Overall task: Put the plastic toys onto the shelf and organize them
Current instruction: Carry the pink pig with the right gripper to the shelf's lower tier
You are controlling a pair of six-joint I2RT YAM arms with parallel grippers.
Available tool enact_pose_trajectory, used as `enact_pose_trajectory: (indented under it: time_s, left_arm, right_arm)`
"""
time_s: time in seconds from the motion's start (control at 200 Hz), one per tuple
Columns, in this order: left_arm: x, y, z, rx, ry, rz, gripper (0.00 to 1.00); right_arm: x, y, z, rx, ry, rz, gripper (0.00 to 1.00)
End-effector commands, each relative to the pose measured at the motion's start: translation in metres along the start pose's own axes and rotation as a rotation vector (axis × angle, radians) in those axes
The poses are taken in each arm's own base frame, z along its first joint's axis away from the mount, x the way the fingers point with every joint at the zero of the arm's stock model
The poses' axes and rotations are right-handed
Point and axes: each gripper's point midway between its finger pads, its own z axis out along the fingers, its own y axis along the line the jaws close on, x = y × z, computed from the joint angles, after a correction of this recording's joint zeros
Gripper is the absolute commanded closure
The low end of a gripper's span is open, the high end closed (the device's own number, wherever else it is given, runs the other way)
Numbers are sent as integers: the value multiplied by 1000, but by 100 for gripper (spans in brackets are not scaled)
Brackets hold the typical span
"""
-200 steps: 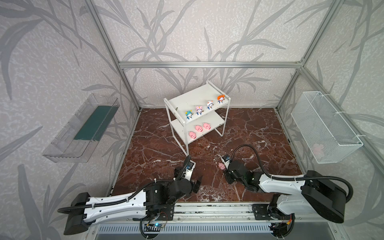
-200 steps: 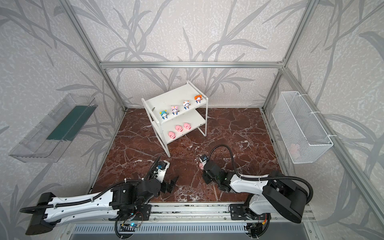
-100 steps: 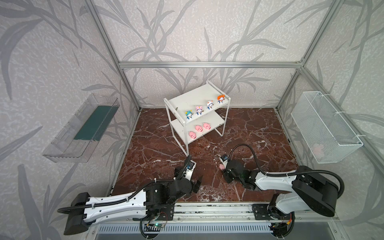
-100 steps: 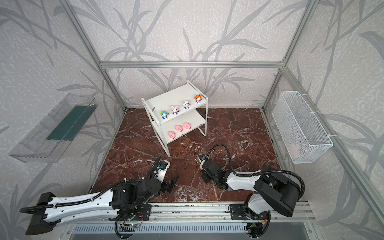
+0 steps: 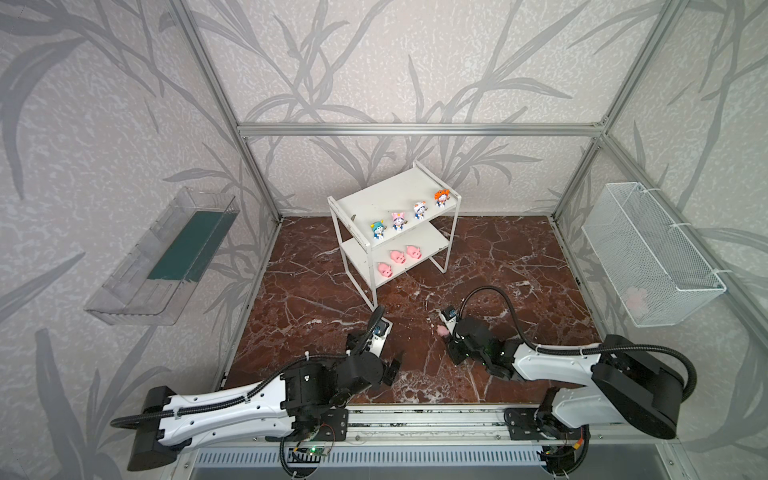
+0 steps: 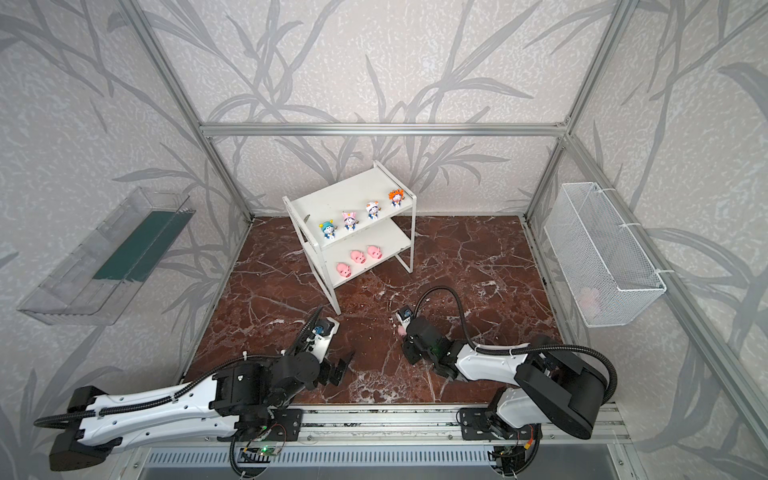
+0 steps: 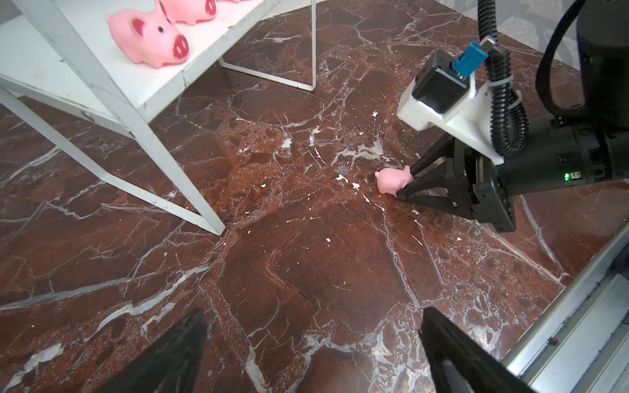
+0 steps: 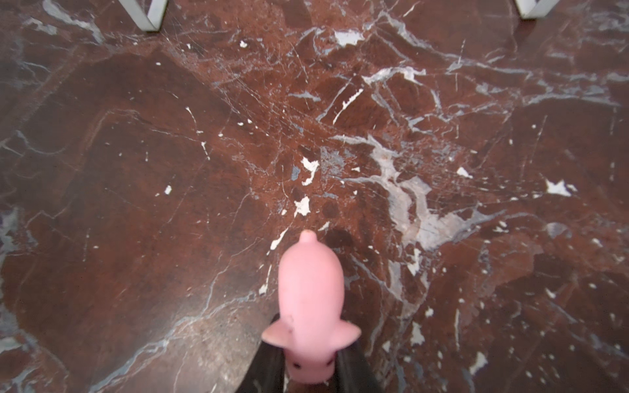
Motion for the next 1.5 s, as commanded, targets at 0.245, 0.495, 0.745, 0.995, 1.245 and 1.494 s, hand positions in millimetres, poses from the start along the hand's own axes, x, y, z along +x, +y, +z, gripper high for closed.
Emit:
enact_pose_trajectory:
  time_s: [0.245,0.495,0.745,0.995,1.245,1.494]
  left_arm:
    - [-26,8,-20,-27,1,84,1]
    - [-28,12,-23,-43,-8,89,1]
    - [-30,14,-24,-48,-22,83,1]
    - [-30,14,-24,-47,-21,84,1]
    - [-29,14,-24,-46,-22,85,1]
    - [-30,14,-23,-46,-26,90,1]
  right_arm:
    - [-112,-9,-28,-31,-213,-22,77]
    - [-189,-30,-38,8,-335,-33,77]
    - [-234,-48,-23,40,-388,-33,77]
    - [-249,-59,-7,67,-416,-19,77]
    - [-256,-68,2,86,-425,-9,77]
    - [-262,-73,15,93,-420,0,76]
